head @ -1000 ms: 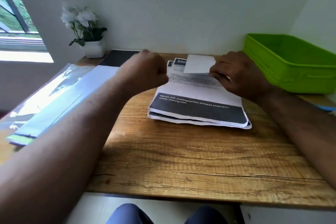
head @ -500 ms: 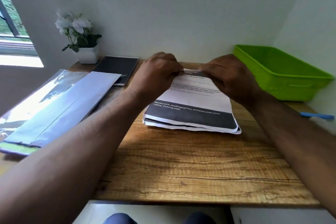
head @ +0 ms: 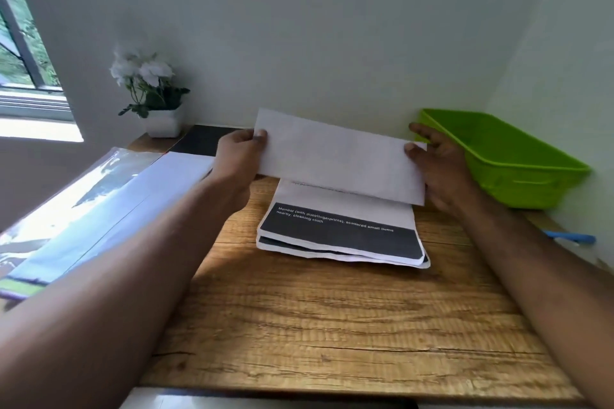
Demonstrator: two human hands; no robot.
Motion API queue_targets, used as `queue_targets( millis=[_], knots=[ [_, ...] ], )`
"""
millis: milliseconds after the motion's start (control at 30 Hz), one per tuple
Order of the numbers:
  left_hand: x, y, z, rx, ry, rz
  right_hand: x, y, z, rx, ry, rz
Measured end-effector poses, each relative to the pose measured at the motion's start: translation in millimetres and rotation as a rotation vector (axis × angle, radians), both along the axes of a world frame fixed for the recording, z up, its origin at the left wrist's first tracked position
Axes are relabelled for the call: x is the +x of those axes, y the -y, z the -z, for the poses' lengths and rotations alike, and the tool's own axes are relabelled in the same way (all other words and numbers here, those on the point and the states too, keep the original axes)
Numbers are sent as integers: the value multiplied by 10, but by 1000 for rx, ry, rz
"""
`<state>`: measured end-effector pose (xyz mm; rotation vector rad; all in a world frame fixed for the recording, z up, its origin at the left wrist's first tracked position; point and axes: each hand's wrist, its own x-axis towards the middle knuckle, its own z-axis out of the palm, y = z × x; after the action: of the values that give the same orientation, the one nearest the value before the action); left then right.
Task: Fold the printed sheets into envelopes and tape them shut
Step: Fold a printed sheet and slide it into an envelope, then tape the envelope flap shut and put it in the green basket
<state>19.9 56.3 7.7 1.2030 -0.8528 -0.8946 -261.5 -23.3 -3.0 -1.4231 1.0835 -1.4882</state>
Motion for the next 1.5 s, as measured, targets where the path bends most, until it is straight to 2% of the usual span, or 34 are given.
queue_targets(
  millis=[100, 167, 200, 300, 333, 433, 500, 600, 667, 767, 833, 1067, 1133, 1167, 1233, 1267, 1333, 1500],
  knots=[
    [32, -29, 11, 188, 170, 18, -15, 21, 70, -41, -185, 84],
    [31, -48, 35, 228, 290, 20, -39, 54, 109, -71, -304, 129],
    [43, -44, 60, 223, 374, 8, -51, 77, 128, -98, -431, 148],
    [82, -17, 122, 249, 911, -65, -80, 112, 196, -209, -1145, 296],
    [93, -4, 141, 266, 1039, -66, -59, 86, 193, -252, -1243, 319],
    [89, 36, 178, 270, 1285, -46, 70, -52, 162, -382, -1173, 89],
    [61, 74, 207, 184, 1404, -40, 145, -126, 177, -260, -1220, -125],
    [-42, 144, 228, 69, 1423, 57, 187, -116, 236, -33, -1370, -307],
    [-135, 178, 246, 101, 1480, 147, 195, -86, 248, -25, -1451, -316],
    [-205, 192, 303, 273, 1499, 382, 209, -75, 237, -27, -1542, -315],
    [-210, 199, 329, 348, 1528, 462, 211, -77, 234, -25, -1576, -315],
    [-245, 173, 294, 390, 1554, 489, 205, -149, 181, 9, -1609, -299],
    [-154, 167, 304, 401, 1563, 471, 278, -200, 124, -79, -1633, -247],
    [-244, 152, 280, 351, 1579, 446, 143, -341, 45, -158, -1622, -167],
    [-198, 125, 242, 206, 1641, 259, 57, -525, -102, -310, -1403, -123],
    [-243, 93, 216, 94, 1631, 180, -80, -667, -169, -323, -1317, -110],
    [-422, -50, 149, -113, 1559, 157, -467, -977, -251, -244, -1253, -68],
    [-912, -342, 41, -472, 1462, 427, -1531, -1401, -347, 107, -1134, 33]
  ],
)
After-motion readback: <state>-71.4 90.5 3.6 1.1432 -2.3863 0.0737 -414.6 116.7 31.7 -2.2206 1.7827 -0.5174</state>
